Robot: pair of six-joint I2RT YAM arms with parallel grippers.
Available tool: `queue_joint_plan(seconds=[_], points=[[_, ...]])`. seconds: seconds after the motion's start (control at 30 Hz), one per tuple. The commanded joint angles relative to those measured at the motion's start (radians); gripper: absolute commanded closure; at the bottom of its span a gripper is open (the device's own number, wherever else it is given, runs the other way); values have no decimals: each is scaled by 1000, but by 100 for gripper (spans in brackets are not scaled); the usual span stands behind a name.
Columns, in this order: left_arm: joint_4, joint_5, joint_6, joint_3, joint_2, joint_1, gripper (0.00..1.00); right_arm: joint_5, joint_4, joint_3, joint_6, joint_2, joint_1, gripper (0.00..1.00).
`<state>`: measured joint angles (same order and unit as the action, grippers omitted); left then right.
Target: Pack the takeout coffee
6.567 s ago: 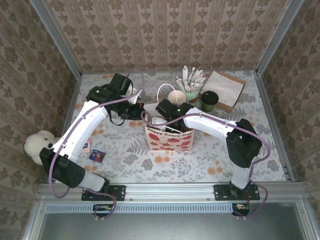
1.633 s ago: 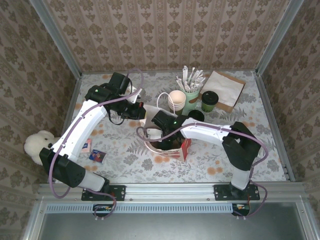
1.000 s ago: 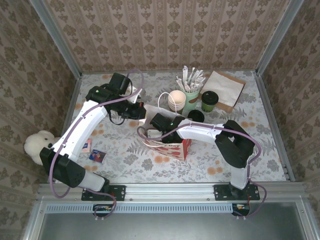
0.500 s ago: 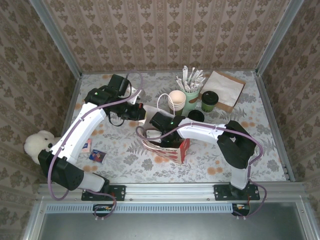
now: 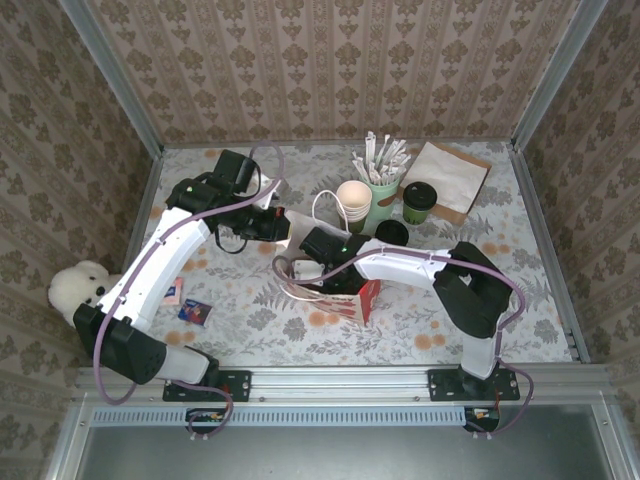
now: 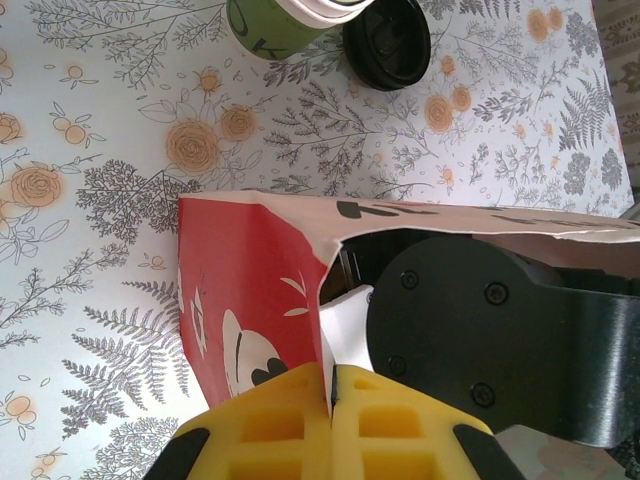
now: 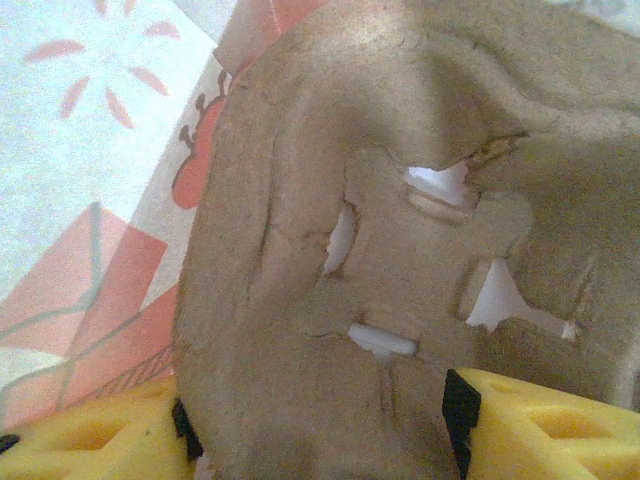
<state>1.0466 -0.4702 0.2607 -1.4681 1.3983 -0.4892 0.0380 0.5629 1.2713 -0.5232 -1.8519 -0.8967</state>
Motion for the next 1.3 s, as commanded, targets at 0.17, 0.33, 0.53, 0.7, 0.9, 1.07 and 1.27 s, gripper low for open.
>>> queue_joint_plan(seconds=[0.17,0.33,0.53,0.7,0.9,1.07,1.27], points=[[-36,-22,-8,-1,-24,6,100,-4,-90,34,48,95,-8,31],[-30,-5,-2,-1,-22,5,100,38,-168,39,43,165,-5,28],[-28,11,5,4,-15,7,100,12,-240,54,56,216,-3,22],[-25,21,3,9,-12,14,100,-6,-272,69,96,270,-4,12],[-41,-25,-5,9,-29,26,100,-150,-163,76,73,284,-4,9],[-50,-83,-12,-2,-33,26,100,-96,-85,63,32,252,-3,9],[-31,-81,-8,-8,-29,26,89,-89,-60,127,101,241,-4,9]])
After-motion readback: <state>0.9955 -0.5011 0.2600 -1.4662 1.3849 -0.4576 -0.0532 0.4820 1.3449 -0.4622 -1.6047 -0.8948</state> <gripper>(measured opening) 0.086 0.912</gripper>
